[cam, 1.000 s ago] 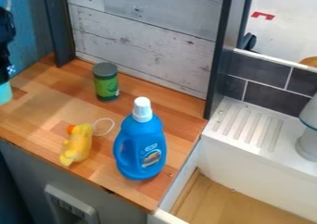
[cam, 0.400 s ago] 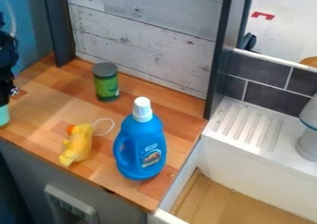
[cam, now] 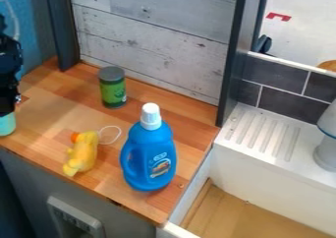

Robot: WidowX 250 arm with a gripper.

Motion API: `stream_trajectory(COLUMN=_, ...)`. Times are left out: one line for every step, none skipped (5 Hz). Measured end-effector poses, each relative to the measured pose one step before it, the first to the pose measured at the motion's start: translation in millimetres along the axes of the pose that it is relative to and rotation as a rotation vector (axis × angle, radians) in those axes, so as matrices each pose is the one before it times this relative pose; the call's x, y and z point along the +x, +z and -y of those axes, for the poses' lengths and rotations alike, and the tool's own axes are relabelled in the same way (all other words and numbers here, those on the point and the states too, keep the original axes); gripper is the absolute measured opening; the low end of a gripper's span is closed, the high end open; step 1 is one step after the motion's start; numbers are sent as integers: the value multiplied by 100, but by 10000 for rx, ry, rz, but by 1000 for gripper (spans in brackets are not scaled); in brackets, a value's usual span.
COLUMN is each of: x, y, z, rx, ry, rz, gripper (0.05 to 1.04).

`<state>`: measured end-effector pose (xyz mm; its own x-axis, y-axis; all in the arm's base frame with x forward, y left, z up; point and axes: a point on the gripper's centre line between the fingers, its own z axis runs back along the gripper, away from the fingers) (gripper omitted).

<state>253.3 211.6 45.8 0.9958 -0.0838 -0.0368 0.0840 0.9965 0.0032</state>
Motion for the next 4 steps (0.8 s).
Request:
stream_trajectory(x=583, y=-54, z=70, rx=-46, ry=-179, rz=407, gripper=123)
stream_trajectory(x=-314, y=-156, z=-27, rx=-495, ry=439, rz=426, gripper=322)
stream_trajectory(x=12, y=1985, z=-39, rx=280, ry=352, rz=425, gripper=616)
stream_trajectory(x=-511, y=3097, z=-41, rx=824, ry=563, rz=253, gripper=912)
